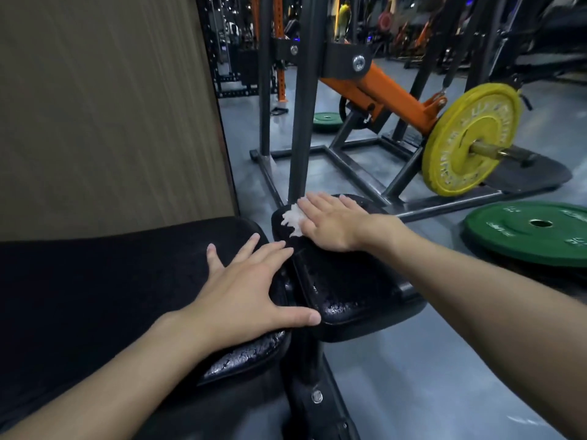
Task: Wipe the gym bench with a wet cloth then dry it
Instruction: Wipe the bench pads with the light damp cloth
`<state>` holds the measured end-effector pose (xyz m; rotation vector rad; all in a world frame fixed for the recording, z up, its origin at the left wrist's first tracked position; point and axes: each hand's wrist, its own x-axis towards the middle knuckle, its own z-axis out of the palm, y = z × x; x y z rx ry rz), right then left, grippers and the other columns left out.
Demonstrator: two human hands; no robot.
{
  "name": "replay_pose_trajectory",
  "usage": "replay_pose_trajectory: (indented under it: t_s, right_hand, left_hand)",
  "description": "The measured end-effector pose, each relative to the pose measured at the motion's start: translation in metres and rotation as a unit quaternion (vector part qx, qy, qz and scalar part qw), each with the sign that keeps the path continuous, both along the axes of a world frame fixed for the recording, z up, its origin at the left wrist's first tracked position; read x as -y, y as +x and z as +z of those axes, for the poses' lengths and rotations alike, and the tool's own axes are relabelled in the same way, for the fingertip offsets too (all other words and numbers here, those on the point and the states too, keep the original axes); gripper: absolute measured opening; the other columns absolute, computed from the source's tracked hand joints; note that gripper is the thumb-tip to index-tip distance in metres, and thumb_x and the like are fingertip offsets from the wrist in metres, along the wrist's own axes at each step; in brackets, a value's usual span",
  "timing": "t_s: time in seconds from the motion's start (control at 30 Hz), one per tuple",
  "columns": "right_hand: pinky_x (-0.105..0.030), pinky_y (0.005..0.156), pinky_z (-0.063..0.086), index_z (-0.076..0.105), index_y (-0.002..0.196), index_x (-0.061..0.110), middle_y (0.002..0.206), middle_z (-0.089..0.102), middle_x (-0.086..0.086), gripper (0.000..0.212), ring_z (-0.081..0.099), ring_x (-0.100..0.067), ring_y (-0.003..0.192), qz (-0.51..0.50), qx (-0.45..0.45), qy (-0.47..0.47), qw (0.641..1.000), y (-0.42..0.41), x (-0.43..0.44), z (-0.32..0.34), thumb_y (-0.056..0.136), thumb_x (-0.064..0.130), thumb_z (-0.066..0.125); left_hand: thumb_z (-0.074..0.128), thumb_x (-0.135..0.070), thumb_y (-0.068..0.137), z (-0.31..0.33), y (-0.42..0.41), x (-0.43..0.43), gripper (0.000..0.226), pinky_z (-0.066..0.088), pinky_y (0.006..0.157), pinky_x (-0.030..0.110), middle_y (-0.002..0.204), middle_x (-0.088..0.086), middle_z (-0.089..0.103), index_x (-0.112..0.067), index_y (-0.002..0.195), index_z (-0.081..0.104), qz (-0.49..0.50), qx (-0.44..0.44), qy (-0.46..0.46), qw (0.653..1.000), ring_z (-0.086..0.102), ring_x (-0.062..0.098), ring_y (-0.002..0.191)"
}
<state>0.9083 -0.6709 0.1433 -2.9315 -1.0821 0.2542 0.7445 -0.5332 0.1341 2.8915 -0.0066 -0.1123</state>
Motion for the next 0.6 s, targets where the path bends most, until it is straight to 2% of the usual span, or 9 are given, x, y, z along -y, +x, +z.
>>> replay_pose_trajectory:
  t_s: [0.07, 0.13, 0.2, 0.27, 0.33, 0.4, 0.47, 0.53, 0.6]
  right_hand:
    - [-0.042, 0.123, -0.004, 0.004, 0.159, 0.022, 0.167, -0.006, 0.000, 0.059, -0.007, -0.015, 0.153, 0.008, 0.018, 0.004, 1.000, -0.025, 0.022, 0.000, 0.105, 0.042, 0.016]
    - [-0.040, 0.123, -0.002, 0.004, 0.159, 0.022, 0.167, -0.005, 0.002, 0.059, -0.006, -0.014, 0.152, 0.020, 0.036, 0.010, 0.999, -0.052, 0.047, -0.002, 0.105, 0.043, 0.015]
    - [-0.038, 0.123, -0.002, 0.003, 0.159, 0.023, 0.167, -0.005, 0.004, 0.062, -0.007, -0.012, 0.152, 0.028, 0.058, 0.006, 0.998, -0.077, 0.073, -0.005, 0.102, 0.048, 0.006]
    - [-0.036, 0.123, -0.003, 0.000, 0.159, 0.025, 0.167, -0.007, 0.006, 0.075, -0.009, -0.010, 0.151, 0.035, 0.068, -0.001, 0.997, -0.097, 0.091, -0.006, 0.090, 0.054, -0.010]
    - [-0.035, 0.122, -0.005, -0.001, 0.158, 0.027, 0.166, -0.008, 0.008, 0.083, -0.011, -0.009, 0.151, 0.037, 0.067, -0.009, 0.997, -0.105, 0.100, -0.007, 0.083, 0.057, -0.015]
    - [-0.035, 0.121, -0.005, 0.001, 0.158, 0.028, 0.167, -0.007, 0.009, 0.083, -0.009, -0.008, 0.151, 0.034, 0.056, 0.002, 0.998, -0.100, 0.099, -0.006, 0.083, 0.058, -0.013]
    - [-0.035, 0.121, -0.004, 0.002, 0.158, 0.029, 0.167, -0.006, 0.008, 0.073, -0.007, -0.009, 0.152, 0.026, 0.045, 0.010, 0.999, -0.084, 0.091, -0.003, 0.091, 0.057, -0.003]
    - [-0.037, 0.122, -0.003, 0.003, 0.158, 0.027, 0.167, -0.006, 0.006, 0.060, -0.006, -0.011, 0.152, 0.009, 0.037, 0.005, 0.999, -0.057, 0.078, -0.002, 0.103, 0.048, 0.012]
    - [-0.040, 0.122, -0.002, 0.005, 0.159, 0.025, 0.167, -0.004, 0.003, 0.058, -0.004, -0.014, 0.153, -0.013, 0.031, 0.004, 0.999, -0.022, 0.061, -0.003, 0.105, 0.043, 0.018]
  left_hand:
    - [0.043, -0.096, 0.057, 0.003, -0.001, 0.003, 0.120, -0.010, 0.113, 0.067, 0.163, -0.020, 0.003, -0.035, 0.155, 0.010, -0.005, -0.015, 0.007, 1.000, -0.015, 0.008, 0.149]
    - [0.043, -0.097, 0.055, 0.003, -0.001, 0.010, 0.130, -0.011, 0.112, 0.068, 0.164, -0.013, -0.004, -0.028, 0.156, 0.001, -0.007, -0.040, 0.033, 0.999, -0.019, 0.015, 0.149]
    - [0.045, -0.098, 0.052, -0.001, 0.000, 0.017, 0.138, -0.011, 0.111, 0.069, 0.165, -0.009, -0.008, -0.023, 0.156, -0.005, 0.000, -0.043, 0.051, 0.998, -0.021, 0.020, 0.149]
    - [0.047, -0.097, 0.050, -0.003, 0.001, 0.021, 0.140, -0.011, 0.112, 0.068, 0.165, -0.008, -0.007, -0.023, 0.156, -0.005, 0.012, -0.032, 0.045, 0.998, -0.021, 0.019, 0.149]
    - [0.046, -0.098, 0.050, -0.003, 0.001, 0.021, 0.139, -0.010, 0.112, 0.068, 0.165, -0.008, -0.007, -0.023, 0.156, -0.004, 0.013, -0.023, 0.048, 0.999, -0.020, 0.018, 0.149]
    - [0.043, -0.099, 0.050, -0.003, 0.000, 0.020, 0.139, -0.009, 0.112, 0.068, 0.165, -0.008, -0.008, -0.022, 0.156, -0.006, 0.011, -0.022, 0.056, 0.998, -0.021, 0.018, 0.149]
    - [0.040, -0.099, 0.050, -0.005, 0.000, 0.020, 0.139, -0.009, 0.112, 0.068, 0.165, -0.008, -0.009, -0.022, 0.156, -0.006, 0.009, -0.022, 0.059, 0.998, -0.022, 0.018, 0.148]
    - [0.039, -0.100, 0.051, -0.006, -0.001, 0.020, 0.138, -0.010, 0.113, 0.067, 0.165, -0.009, -0.009, -0.023, 0.156, -0.006, 0.010, -0.017, 0.060, 0.998, -0.022, 0.017, 0.148]
    - [0.039, -0.099, 0.051, -0.006, -0.001, 0.020, 0.137, -0.010, 0.113, 0.066, 0.164, -0.010, -0.009, -0.023, 0.156, -0.005, 0.011, -0.011, 0.058, 0.998, -0.022, 0.016, 0.148]
